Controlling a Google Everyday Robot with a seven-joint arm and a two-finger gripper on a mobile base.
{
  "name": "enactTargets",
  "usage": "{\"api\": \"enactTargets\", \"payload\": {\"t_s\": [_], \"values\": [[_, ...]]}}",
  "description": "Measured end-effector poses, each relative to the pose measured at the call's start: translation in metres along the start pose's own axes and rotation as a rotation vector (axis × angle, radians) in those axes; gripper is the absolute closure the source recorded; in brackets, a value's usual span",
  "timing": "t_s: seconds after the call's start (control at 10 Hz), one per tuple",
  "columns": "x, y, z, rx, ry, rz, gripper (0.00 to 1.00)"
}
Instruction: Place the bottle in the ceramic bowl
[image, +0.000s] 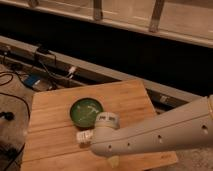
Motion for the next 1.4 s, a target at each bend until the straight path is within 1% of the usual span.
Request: {"api": "enactTargets", "payload": {"t_s": [0.2, 0.3, 0.4, 0.6, 0.7, 0.8, 0.9, 1.1, 1.4], "values": [[-0.002, -0.003, -0.001, 0.004, 0.002, -0.009, 0.2], [-0.008, -0.009, -0.007, 0.017, 0.004, -0.03, 0.2], [-0.018, -0.017, -0.015, 0.026, 0.005, -0.052, 0.2], [-0.054, -0.038, -0.035, 0.058, 0.007, -0.114, 0.2], [-0.07, -0.044, -0.042, 0.068, 0.009, -0.141, 0.2], [-0.091, -0.054, -0.05, 0.079, 0.017, -0.179, 0.2], [-0.103, -0.06, -0.051, 0.081, 0.023, -0.2, 0.2], [-0.112, -0.077, -0.047, 0.074, 0.023, -0.206, 0.2], [-0.108, -0.118, -0.04, 0.061, 0.032, -0.21, 0.2]]}}
